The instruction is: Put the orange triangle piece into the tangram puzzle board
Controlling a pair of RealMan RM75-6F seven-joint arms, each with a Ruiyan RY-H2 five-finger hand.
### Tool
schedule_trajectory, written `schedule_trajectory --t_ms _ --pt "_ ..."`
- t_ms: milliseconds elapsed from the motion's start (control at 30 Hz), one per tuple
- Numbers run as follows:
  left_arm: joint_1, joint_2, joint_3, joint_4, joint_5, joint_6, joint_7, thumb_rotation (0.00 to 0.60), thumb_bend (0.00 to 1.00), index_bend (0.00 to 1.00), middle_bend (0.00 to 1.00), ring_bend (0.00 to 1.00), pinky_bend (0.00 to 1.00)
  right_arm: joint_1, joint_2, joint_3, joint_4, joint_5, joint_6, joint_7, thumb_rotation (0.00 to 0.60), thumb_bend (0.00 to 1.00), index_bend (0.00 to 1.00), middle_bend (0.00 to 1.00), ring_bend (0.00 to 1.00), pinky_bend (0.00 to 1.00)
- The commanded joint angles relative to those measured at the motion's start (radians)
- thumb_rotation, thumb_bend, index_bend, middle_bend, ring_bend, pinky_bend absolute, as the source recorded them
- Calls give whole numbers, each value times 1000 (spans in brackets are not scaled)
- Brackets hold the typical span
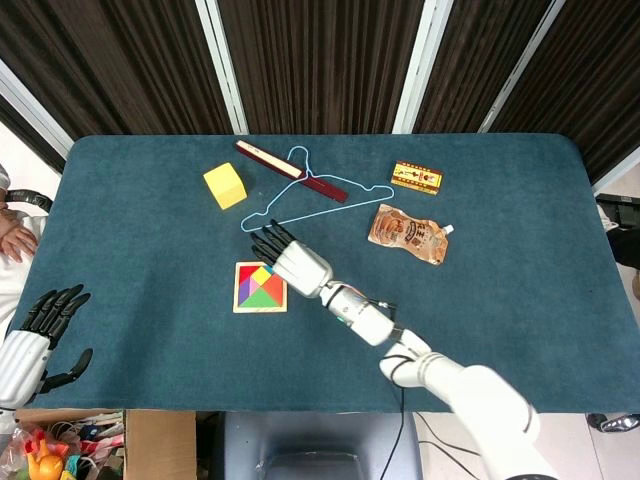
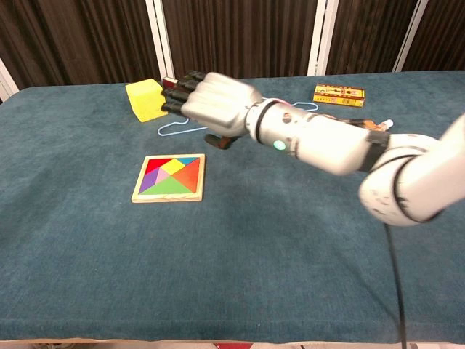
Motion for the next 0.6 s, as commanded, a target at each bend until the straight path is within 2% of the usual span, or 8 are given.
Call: schedule_trajectory --t_ms 33,100,167,233,300,400,500,600 --pt "5 -6 2 -4 3 4 26 600 442 0 0 0 10 -292 358 -43 -545 105 185 -140 600 328 8 0 0 0" --pt "12 -15 -8 -4 -14 11 64 600 442 0 0 0 10 -410 506 -74 -749 166 266 -195 600 304 0 0 0 0" --pt "17 -23 -20 -5 -39 10 92 600 441 0 0 0 11 -504 605 -102 -866 197 349 -193 600 273 0 0 0 0" --pt "19 -29 -30 -10 -69 0 111 600 441 0 0 0 10 -605 696 -130 -941 224 429 -124 600 255 0 0 0 0" --pt "16 -29 -37 -15 -90 -16 119 600 442 0 0 0 10 -695 758 -149 -961 244 492 -14 600 252 0 0 0 0" --pt "13 -36 -45 -21 -102 -24 149 600 441 0 0 0 10 -810 778 -151 -932 260 591 138 600 252 0 0 0 0" --pt "14 -46 -48 -30 -98 -19 187 600 442 0 0 0 10 -877 738 -157 -859 250 634 198 600 252 0 0 0 0" --pt "16 -56 -50 -40 -96 -15 223 600 442 0 0 0 10 -900 761 -171 -863 226 621 210 600 252 0 0 0 0"
